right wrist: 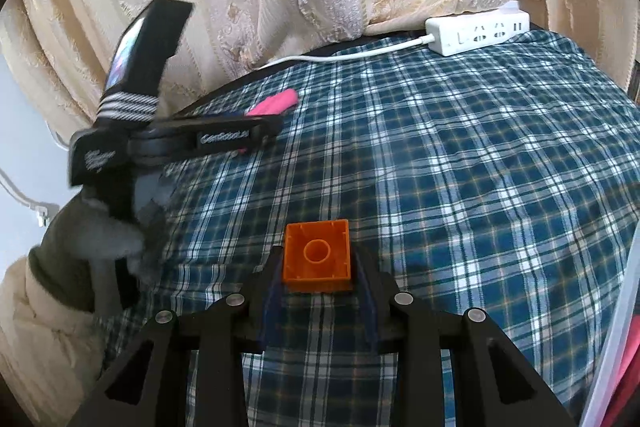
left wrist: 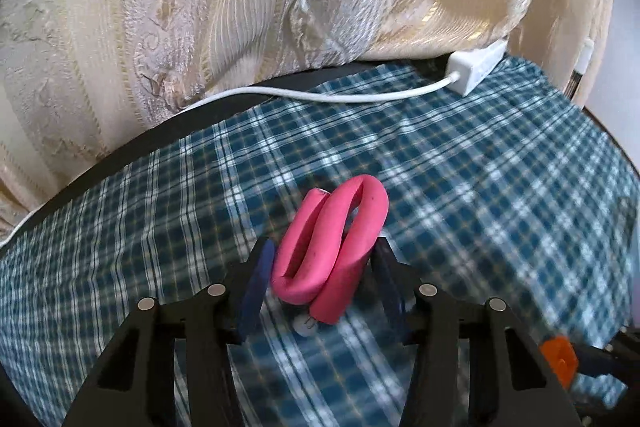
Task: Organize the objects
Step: 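Carry the pink grip and orange brick over the bowl and open both grippers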
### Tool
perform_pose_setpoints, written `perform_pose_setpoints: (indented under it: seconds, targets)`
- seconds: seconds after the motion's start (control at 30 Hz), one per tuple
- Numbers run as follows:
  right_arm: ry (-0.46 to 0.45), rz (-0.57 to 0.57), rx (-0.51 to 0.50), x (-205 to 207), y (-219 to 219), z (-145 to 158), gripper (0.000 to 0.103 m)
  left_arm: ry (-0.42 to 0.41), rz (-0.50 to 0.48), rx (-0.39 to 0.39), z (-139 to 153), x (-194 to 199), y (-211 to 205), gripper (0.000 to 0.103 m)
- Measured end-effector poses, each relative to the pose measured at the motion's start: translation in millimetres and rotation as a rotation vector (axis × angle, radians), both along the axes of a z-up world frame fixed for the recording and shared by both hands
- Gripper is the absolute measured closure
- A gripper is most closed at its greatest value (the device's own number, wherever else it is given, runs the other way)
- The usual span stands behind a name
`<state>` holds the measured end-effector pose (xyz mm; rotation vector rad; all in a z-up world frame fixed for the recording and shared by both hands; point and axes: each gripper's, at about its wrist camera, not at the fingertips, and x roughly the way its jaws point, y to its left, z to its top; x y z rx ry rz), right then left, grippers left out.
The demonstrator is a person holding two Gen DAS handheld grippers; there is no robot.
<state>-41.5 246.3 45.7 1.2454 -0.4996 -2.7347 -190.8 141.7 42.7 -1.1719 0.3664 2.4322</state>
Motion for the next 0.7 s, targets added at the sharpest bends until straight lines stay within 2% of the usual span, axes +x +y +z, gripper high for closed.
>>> perform_pose_setpoints:
  seconds: [0.33, 0.7]
  targets:
    - [0.083, -0.098, -0.013, 34, 26, 25, 0.067, 0.013, -0.084, 0.048, 32, 60, 24, 0.051]
    - [0.136, -0.243, 0.008, 88, 78, 41, 0.067, 0.029, -0.176, 0.104, 49, 112, 64, 0.051]
